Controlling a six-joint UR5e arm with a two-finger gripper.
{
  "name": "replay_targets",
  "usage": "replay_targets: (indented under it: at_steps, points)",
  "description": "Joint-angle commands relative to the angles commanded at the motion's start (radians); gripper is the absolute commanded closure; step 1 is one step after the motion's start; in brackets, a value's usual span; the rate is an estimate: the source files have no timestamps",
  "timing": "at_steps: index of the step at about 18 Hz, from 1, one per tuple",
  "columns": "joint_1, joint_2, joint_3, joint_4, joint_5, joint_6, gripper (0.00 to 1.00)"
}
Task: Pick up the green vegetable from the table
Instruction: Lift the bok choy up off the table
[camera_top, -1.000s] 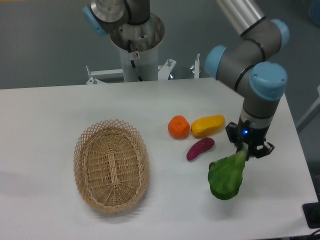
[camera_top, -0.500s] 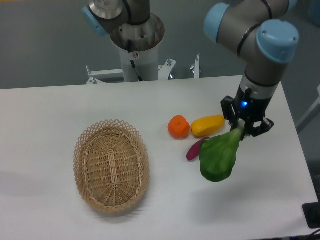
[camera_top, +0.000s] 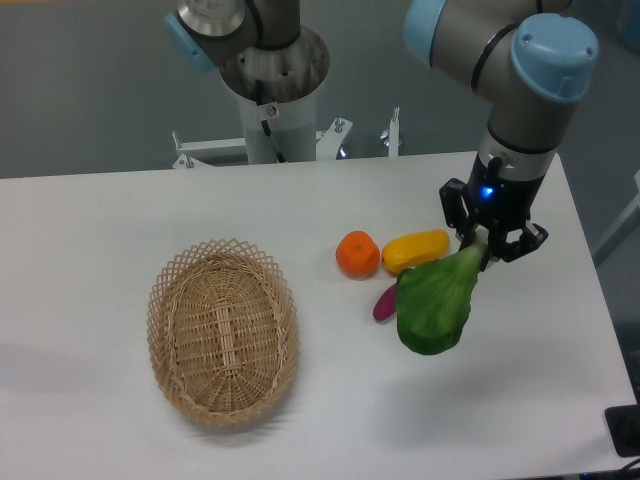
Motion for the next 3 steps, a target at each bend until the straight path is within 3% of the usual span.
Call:
replay_targets:
  at_steps: [3]
  points:
    - [0.0,0.0,-0.002,0.0,-0.003,0.0,0.69]
